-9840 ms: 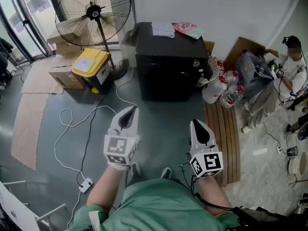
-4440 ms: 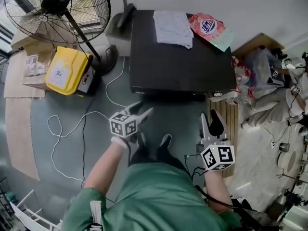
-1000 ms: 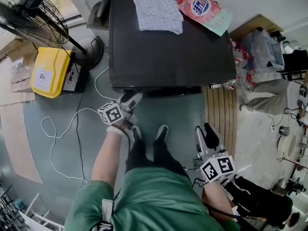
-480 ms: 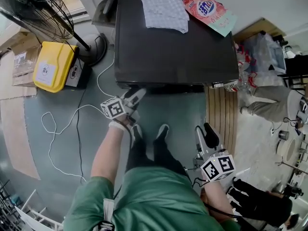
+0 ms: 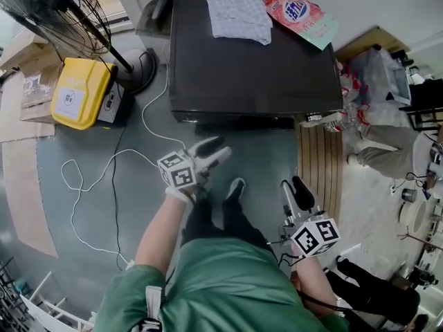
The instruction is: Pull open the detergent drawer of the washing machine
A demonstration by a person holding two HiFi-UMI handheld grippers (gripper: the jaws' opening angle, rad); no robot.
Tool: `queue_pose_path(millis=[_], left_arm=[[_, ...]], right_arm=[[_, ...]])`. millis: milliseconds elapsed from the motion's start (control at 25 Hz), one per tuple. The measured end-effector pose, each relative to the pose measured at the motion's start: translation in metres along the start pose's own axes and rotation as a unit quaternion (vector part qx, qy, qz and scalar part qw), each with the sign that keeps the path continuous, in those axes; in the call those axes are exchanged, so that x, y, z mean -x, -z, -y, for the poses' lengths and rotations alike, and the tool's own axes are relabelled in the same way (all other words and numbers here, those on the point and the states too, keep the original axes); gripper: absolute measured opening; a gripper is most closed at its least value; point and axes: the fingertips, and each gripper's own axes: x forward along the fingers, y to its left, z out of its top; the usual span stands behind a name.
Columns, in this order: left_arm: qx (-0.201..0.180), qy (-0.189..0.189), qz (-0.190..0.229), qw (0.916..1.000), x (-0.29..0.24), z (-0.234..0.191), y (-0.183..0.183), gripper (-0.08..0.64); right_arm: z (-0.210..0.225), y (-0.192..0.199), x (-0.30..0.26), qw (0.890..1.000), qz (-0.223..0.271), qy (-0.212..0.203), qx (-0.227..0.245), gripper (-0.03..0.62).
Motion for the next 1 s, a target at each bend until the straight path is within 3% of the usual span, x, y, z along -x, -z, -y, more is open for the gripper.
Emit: queue_pose_path(millis=[120, 280, 560, 1000], left_arm=[[0.029, -0.022, -0.008, 0.9993, -0.004, -0.009, 0.008, 0.255], [0.044, -0.060, 0.004, 0.9972, 0.007, -0.041, -0.002, 0.298], [0.053, -0.089, -0.001, 0.9947, 0.000, -0.080, -0.012, 0.362], [0.088, -0.073, 0.040, 0.9926, -0.018, -0.094, -0.028, 0.374]], right_arm=[[-0.011, -0.004, -0.001, 1.000, 0.003, -0.010, -0.014, 0.156], [-0.019, -0.010, -0.001, 1.000, 0.006, -0.015, 0.016, 0.156], [-0.011, -0.006, -0.003, 1.000, 0.001, -0.001, 0.010, 0.156], [-0.002, 0.001, -0.003, 1.000, -0.003, -0.004, -0.001, 0.156]])
